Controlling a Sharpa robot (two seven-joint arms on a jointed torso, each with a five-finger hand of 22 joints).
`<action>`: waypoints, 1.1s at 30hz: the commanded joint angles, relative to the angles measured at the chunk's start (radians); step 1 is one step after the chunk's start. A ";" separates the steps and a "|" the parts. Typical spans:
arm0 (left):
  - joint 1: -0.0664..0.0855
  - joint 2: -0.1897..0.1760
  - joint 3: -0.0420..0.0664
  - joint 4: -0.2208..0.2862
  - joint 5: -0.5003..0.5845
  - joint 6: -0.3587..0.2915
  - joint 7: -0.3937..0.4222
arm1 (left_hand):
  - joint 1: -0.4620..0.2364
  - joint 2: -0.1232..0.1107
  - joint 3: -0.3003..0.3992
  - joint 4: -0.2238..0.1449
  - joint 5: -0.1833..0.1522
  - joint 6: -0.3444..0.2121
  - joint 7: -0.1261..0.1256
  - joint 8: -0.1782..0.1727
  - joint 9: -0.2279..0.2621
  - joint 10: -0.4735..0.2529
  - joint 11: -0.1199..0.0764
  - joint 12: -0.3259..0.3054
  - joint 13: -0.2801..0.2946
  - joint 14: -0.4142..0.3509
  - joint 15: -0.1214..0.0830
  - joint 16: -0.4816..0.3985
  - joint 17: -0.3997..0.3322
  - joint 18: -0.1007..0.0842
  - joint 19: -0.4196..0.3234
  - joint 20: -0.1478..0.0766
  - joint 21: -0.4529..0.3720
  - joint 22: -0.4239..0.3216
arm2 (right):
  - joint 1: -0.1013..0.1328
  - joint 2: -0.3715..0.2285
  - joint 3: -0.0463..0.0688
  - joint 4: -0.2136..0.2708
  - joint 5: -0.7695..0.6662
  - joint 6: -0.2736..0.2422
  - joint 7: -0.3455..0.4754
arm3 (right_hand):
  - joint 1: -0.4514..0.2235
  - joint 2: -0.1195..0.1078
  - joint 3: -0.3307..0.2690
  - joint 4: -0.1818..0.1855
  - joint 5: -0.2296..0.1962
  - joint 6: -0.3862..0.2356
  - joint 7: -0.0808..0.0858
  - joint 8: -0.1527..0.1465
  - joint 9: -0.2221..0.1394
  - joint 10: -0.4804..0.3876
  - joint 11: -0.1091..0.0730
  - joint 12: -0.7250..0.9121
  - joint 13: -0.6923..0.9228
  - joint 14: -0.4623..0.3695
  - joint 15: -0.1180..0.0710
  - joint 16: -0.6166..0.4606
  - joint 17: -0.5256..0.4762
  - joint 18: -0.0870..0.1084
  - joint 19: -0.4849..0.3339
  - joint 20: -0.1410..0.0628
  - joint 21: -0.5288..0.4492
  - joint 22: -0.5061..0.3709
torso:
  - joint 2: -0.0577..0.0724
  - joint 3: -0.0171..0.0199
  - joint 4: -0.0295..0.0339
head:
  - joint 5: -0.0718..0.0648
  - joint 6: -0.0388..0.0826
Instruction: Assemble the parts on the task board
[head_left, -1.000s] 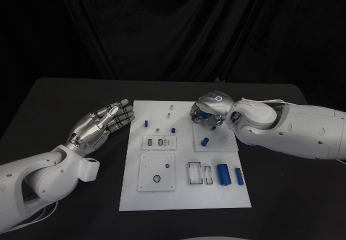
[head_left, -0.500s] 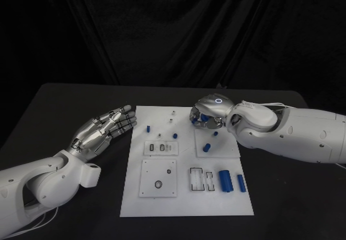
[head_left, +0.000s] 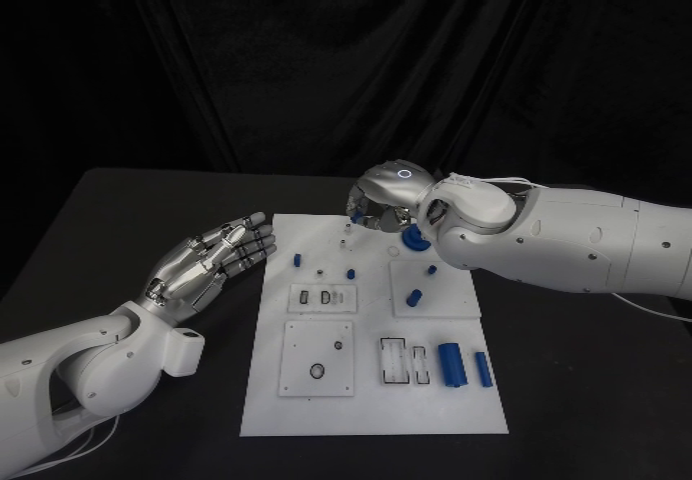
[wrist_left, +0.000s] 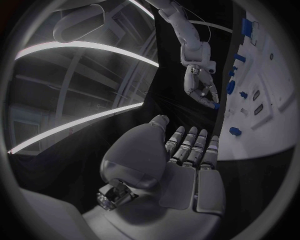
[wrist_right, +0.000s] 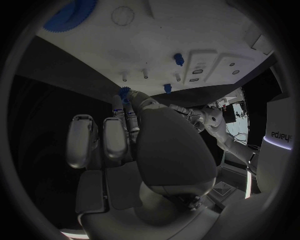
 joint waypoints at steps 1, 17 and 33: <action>0.001 0.004 0.000 -0.002 0.001 0.009 0.194 | 0.007 0.001 0.005 0.001 0.004 0.005 0.008 0.005 0.001 -0.003 0.003 0.003 -0.001 0.000 0.009 0.005 0.001 -0.009 -0.006 -0.002 -0.005 -0.002 | -0.008 0.022 0.001 -0.034 0.019 -0.014 0.020 | -0.008 0.001 -0.001 -0.005 -0.005 -0.007 0.002 -0.006 0.068 0.013 -0.008 -0.006 -0.001 0.001 -0.005 0.000 0.001 -0.003 0.004 -0.004 0.002 0.000 | -0.001 0.0010 -0.0013 | 0.005 -0.004; 0.001 0.010 0.000 -0.007 0.001 0.018 0.191 | 0.007 0.002 0.009 -0.001 0.005 0.007 0.010 0.005 0.001 -0.004 0.003 0.004 -0.001 0.000 0.009 0.006 0.001 -0.009 -0.007 -0.002 -0.005 -0.002 | -0.037 0.078 0.001 -0.118 0.021 0.027 0.025 | -0.007 0.002 0.005 -0.011 -0.008 -0.019 0.005 -0.013 0.072 0.012 -0.006 -0.017 -0.002 0.000 -0.003 -0.002 -0.002 -0.003 0.004 -0.002 0.002 0.001 | 0.005 0.0041 0.0023 | -0.004 -0.006; 0.001 0.009 0.000 -0.007 0.011 0.023 0.183 | 0.007 0.003 0.012 -0.002 0.005 0.008 0.010 0.005 0.001 -0.005 0.003 0.004 -0.001 0.000 0.010 0.008 0.001 -0.010 -0.007 -0.002 -0.006 -0.002 | -0.052 0.082 0.001 -0.126 0.021 0.031 0.028 | -0.011 0.003 0.010 -0.014 -0.011 -0.033 0.009 -0.024 0.076 0.008 -0.001 -0.030 -0.003 -0.006 0.001 -0.011 -0.014 -0.002 -0.001 0.001 -0.004 -0.004 | 0.004 0.0036 0.0012 | -0.004 -0.012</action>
